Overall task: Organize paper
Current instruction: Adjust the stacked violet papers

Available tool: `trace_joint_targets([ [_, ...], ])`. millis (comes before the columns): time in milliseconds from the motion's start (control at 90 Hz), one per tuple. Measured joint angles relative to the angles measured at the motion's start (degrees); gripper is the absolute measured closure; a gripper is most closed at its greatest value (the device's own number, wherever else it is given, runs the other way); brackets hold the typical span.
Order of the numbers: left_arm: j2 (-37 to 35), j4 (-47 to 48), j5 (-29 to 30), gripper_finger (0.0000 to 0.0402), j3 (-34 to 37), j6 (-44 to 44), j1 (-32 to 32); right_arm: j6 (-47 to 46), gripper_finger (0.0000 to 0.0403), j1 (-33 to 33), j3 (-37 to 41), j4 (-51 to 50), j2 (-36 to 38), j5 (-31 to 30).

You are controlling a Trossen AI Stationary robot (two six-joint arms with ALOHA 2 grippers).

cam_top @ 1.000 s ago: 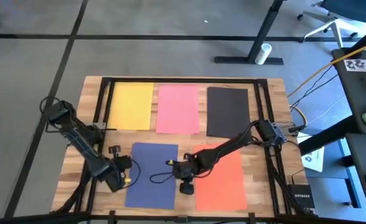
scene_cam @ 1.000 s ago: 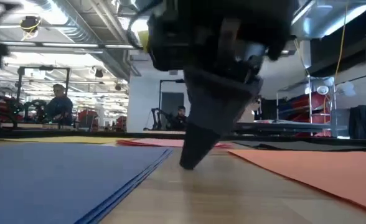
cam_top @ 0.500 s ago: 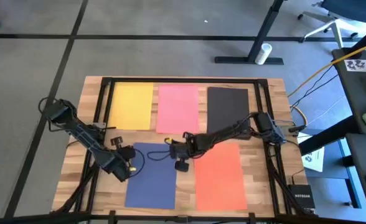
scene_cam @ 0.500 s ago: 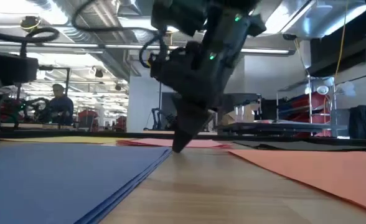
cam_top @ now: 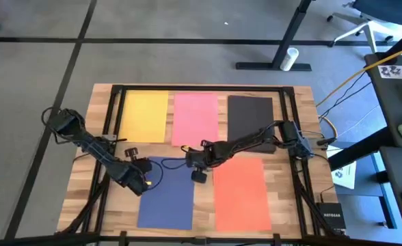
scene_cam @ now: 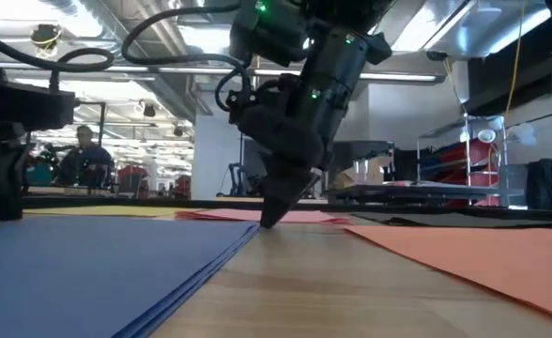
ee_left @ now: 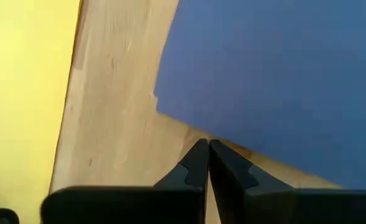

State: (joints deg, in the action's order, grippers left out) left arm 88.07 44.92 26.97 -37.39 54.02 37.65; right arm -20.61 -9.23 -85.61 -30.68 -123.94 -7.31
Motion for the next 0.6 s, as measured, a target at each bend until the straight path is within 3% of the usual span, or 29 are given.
trace_joint_targets([
  [600, 0.02, -0.69, -0.25, 0.0402, 0.00, -0.44, -0.02, 2.00, 0.0402, 0.38, -0.01, 1.10, -1.09, 0.83],
])
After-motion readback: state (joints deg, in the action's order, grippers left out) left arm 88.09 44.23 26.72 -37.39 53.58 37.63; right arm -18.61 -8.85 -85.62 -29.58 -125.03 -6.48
